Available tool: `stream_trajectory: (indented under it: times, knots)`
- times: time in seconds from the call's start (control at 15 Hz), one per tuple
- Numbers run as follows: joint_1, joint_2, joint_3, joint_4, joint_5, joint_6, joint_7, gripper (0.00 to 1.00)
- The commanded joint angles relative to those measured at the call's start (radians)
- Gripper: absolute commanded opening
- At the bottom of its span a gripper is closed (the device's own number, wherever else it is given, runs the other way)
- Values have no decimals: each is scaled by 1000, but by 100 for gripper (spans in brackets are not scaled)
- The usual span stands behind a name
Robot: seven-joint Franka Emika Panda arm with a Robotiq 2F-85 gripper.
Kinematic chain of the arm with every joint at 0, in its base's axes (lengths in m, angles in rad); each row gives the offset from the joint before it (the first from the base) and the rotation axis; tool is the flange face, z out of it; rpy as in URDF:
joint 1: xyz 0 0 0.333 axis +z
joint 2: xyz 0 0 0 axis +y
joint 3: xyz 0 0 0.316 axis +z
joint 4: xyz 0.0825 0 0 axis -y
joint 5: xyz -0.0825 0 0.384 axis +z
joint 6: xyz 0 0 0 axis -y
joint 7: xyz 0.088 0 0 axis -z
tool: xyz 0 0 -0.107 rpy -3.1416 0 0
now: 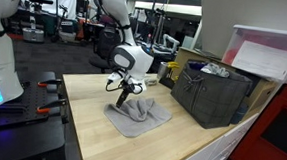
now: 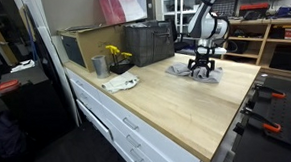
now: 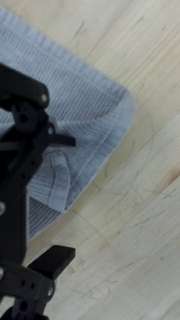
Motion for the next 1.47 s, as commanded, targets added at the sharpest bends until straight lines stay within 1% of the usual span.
stream_trajectory:
  times: [0.0,0.2,0.33,0.4,0.47,0.53,0.67,0.73,0.8,0.87,1.0,1.07,1.2,1.27,1.4]
  knots:
    - [-25,4,13,-1,40,28,8,100]
    - [-48,6,16,-6,79,30,6,98]
    - [-63,6,19,-5,115,25,0,92]
    - [-71,6,22,-2,141,22,-5,85]
    - [-77,7,23,1,164,19,-7,87]
    - [-81,7,25,4,188,16,-11,75]
    - [-84,7,26,12,234,10,-15,72]
    - [-84,7,26,16,256,8,-18,65]
    - [-83,6,24,18,277,5,-19,54]
    - [-83,6,24,21,300,4,-23,38]
    - [-77,6,18,25,331,1,-25,21]
    - [-75,5,15,26,343,0,-27,18]
    - [-71,-2,11,26,361,-2,-31,20]
    - [-68,-8,8,26,364,-2,-33,12]
    - [-66,-16,5,27,365,-6,-36,10]
